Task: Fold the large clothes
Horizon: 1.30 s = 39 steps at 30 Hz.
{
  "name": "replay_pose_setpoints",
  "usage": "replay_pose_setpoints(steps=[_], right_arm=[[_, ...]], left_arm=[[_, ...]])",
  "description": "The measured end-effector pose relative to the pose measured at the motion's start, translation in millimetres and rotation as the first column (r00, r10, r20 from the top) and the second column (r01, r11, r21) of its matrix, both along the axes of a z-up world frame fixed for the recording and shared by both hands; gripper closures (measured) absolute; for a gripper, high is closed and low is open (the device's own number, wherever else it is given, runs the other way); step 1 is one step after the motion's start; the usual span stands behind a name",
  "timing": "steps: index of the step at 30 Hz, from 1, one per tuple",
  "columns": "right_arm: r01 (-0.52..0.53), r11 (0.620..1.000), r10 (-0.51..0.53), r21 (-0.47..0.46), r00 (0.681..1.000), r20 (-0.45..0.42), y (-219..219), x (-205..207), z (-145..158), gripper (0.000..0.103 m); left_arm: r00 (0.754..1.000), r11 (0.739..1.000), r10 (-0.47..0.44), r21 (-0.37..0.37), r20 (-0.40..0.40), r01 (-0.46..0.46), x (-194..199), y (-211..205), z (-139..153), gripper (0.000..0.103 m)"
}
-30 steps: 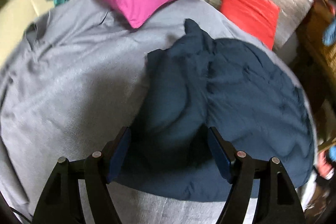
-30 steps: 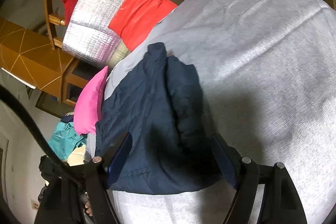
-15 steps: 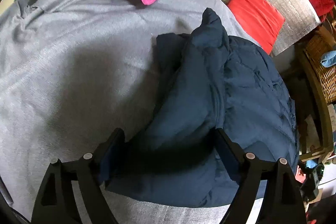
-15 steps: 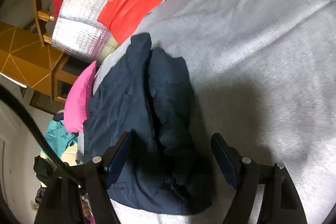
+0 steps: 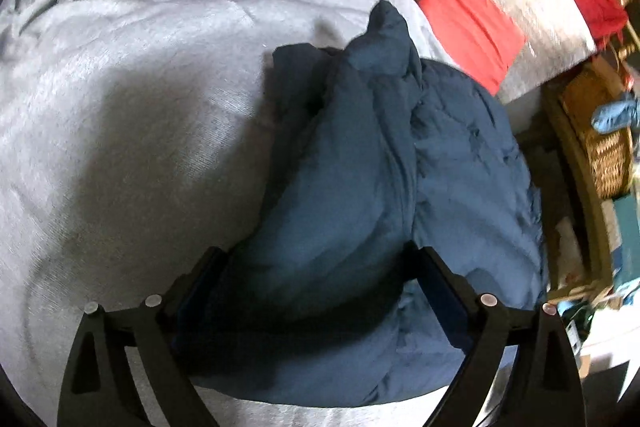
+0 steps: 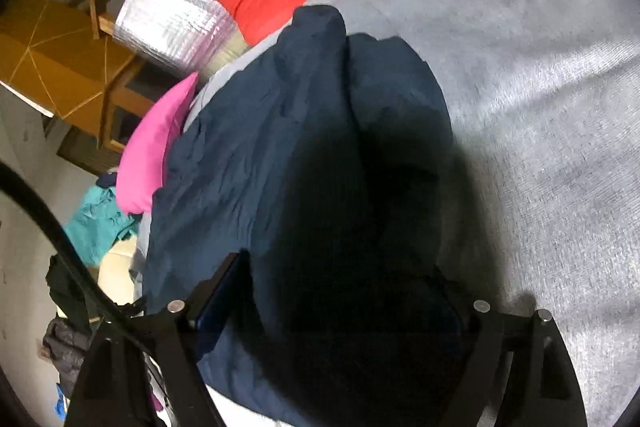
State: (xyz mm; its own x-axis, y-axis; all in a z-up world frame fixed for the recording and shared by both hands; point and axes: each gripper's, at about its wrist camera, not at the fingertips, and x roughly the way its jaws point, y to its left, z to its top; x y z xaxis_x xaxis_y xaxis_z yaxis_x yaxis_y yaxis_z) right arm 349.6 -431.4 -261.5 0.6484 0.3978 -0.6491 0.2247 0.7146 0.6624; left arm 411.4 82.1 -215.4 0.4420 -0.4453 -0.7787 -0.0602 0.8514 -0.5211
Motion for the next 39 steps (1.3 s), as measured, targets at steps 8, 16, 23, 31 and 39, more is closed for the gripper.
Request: replay_pose_setpoints(steps=[8, 16, 23, 31, 39], right_arm=[[0.057, 0.997, -0.056, -0.060, 0.998, 0.024, 9, -9, 17, 0.053], [0.064, 0.989, -0.053, -0.134, 0.995, 0.083, 16, -28, 41, 0.063], [0.048, 0.994, -0.041, -0.096, 0.997, 0.070, 4, -57, 45, 0.063], [0.028, 0.999, -0.027, -0.041, 0.999, 0.041, 4, -83, 38, 0.063], [0.071, 0.997, -0.071, -0.021, 0.997, -0.015, 2, -92, 24, 0.040]], left_arm=[[0.994, 0.997, 0.007, 0.079, 0.113, -0.016, -11, -12, 23, 0.061], [0.986, 0.998, 0.018, 0.052, 0.167, -0.027, -20, -6, 36, 0.077], [0.988, 1.000, -0.001, 0.026, 0.157, -0.003, -47, -6, 38, 0.080], [0.989, 1.000, 0.015, 0.024, 0.149, -0.019, -93, 6, 32, 0.080], [0.998, 0.999, 0.030, 0.038, 0.059, -0.033, -92, 15, 9, 0.060]])
